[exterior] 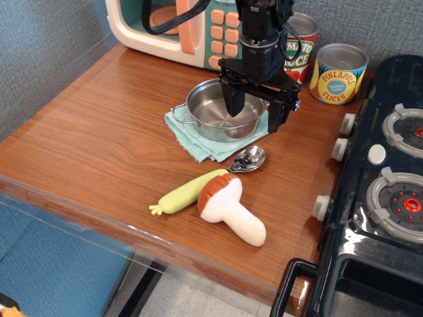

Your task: Place the brown and white item inside of the silver pot.

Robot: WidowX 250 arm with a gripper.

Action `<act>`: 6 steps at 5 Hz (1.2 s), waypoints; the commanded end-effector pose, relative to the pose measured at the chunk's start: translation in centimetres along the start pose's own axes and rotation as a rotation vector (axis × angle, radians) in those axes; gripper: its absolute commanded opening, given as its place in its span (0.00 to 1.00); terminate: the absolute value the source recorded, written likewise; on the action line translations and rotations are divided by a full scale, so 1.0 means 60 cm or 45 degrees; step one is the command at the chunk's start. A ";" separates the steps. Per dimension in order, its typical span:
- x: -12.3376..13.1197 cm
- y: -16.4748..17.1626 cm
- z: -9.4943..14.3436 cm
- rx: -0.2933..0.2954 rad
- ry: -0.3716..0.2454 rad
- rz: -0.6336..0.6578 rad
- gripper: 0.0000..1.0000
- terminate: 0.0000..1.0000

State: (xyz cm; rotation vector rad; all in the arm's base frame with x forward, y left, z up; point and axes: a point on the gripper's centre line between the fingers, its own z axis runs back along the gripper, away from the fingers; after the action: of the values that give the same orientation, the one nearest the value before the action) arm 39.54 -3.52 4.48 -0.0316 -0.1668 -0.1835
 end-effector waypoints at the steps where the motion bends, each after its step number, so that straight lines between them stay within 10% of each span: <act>1: 0.000 0.000 0.000 0.000 0.000 0.000 1.00 0.00; 4: -0.015 -0.077 0.093 -0.041 -0.218 -0.128 1.00 0.00; 6: -0.080 -0.131 0.082 0.036 -0.137 -0.281 1.00 0.00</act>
State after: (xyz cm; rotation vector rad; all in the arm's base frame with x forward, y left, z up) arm 32.19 -10.02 6.41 0.0097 -0.2084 -0.3977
